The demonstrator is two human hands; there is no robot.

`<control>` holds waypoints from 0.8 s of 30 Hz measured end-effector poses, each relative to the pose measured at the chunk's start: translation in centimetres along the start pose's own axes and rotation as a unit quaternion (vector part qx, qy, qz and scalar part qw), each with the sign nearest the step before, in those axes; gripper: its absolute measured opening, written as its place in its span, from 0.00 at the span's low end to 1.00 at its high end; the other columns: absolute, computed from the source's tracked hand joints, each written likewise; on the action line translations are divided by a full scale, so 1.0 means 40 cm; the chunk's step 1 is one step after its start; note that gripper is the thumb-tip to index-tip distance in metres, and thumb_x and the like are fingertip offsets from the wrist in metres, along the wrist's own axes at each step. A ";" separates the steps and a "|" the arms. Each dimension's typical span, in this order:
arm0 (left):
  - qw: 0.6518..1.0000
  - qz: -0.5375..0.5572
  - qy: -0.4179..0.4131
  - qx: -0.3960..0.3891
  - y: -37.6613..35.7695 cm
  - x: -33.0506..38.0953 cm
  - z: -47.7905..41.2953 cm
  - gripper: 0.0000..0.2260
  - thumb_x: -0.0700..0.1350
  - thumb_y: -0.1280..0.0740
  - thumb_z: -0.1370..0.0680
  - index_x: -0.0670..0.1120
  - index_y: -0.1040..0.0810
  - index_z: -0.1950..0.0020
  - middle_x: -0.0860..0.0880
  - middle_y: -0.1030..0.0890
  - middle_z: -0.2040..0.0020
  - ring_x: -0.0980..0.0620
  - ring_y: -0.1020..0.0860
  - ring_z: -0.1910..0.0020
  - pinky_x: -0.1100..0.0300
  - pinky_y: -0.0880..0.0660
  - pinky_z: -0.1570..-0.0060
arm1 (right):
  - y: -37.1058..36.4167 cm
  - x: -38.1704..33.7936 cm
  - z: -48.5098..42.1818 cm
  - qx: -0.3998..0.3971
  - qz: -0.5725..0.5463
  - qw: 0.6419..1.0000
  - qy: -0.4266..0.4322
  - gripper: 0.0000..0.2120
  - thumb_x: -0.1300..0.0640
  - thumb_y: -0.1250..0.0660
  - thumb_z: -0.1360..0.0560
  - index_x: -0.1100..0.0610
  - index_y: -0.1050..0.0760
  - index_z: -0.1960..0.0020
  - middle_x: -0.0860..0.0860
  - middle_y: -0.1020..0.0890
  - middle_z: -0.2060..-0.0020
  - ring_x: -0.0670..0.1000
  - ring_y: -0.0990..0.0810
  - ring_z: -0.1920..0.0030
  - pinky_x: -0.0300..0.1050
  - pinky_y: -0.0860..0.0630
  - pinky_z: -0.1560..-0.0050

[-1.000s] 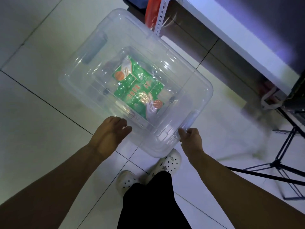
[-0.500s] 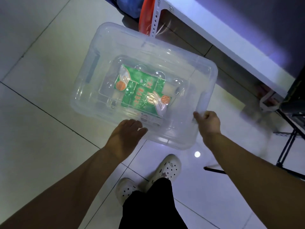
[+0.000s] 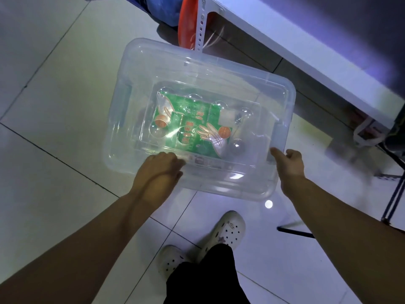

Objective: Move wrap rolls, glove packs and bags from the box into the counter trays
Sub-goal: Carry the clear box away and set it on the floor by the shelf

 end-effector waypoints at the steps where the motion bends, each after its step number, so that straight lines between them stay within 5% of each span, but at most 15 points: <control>1: 1.000 -0.008 0.022 0.014 0.009 -0.021 -0.006 0.11 0.40 0.28 0.29 0.41 0.20 0.48 0.40 0.19 0.56 0.38 0.22 0.58 0.48 0.25 0.59 | -0.010 0.008 -0.002 -0.022 -0.026 0.999 -0.027 0.30 0.50 0.31 0.27 0.60 0.38 0.31 0.58 0.29 0.40 0.57 0.27 0.45 0.50 0.29 0.45; 4: 0.992 -0.021 0.104 0.065 0.042 -0.098 -0.016 0.16 0.41 0.27 0.31 0.40 0.23 0.45 0.39 0.21 0.52 0.38 0.24 0.54 0.48 0.28 0.55 | -0.018 0.014 -0.006 -0.043 -0.041 0.996 -0.059 0.32 0.49 0.31 0.28 0.60 0.37 0.31 0.59 0.27 0.39 0.60 0.25 0.44 0.54 0.27 0.42; 11: 0.966 -0.014 0.234 0.111 0.087 -0.236 -0.025 0.24 0.42 0.26 0.31 0.35 0.29 0.39 0.33 0.25 0.43 0.33 0.27 0.45 0.42 0.30 0.47 | 0.013 -0.057 0.015 0.111 0.121 0.982 0.097 0.19 0.52 0.31 0.29 0.66 0.26 0.46 0.57 0.33 0.51 0.63 0.26 0.49 0.55 0.24 0.46; 16: 0.955 -0.028 0.275 0.108 0.107 -0.295 -0.047 0.24 0.45 0.31 0.26 0.35 0.31 0.36 0.34 0.26 0.39 0.35 0.28 0.43 0.43 0.32 0.45 | 0.012 -0.071 0.041 0.177 0.169 0.956 0.161 0.15 0.56 0.32 0.27 0.65 0.25 0.46 0.64 0.27 0.47 0.65 0.28 0.46 0.55 0.28 0.47; 21: 0.872 0.221 0.427 0.094 0.092 -0.434 -0.065 0.31 0.52 0.35 0.23 0.35 0.40 0.28 0.35 0.34 0.30 0.37 0.33 0.33 0.47 0.36 0.35 | 0.000 -0.083 0.046 0.167 0.160 0.960 0.155 0.15 0.58 0.33 0.26 0.67 0.27 0.45 0.66 0.28 0.46 0.66 0.30 0.44 0.58 0.30 0.46; 24: 0.812 0.366 0.453 0.039 0.049 -0.469 -0.075 0.32 0.54 0.36 0.24 0.37 0.41 0.28 0.38 0.32 0.31 0.39 0.29 0.35 0.51 0.31 0.41 | -0.004 -0.077 0.043 0.156 0.131 0.968 0.150 0.16 0.58 0.34 0.26 0.66 0.29 0.42 0.65 0.29 0.44 0.64 0.31 0.42 0.56 0.31 0.45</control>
Point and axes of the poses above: each hand's wrist, its own z-axis away from the middle knuckle, its own y-axis out of the back of the hand, x = y × z, the point moved 7 cm from there along -z, towards the middle knuckle
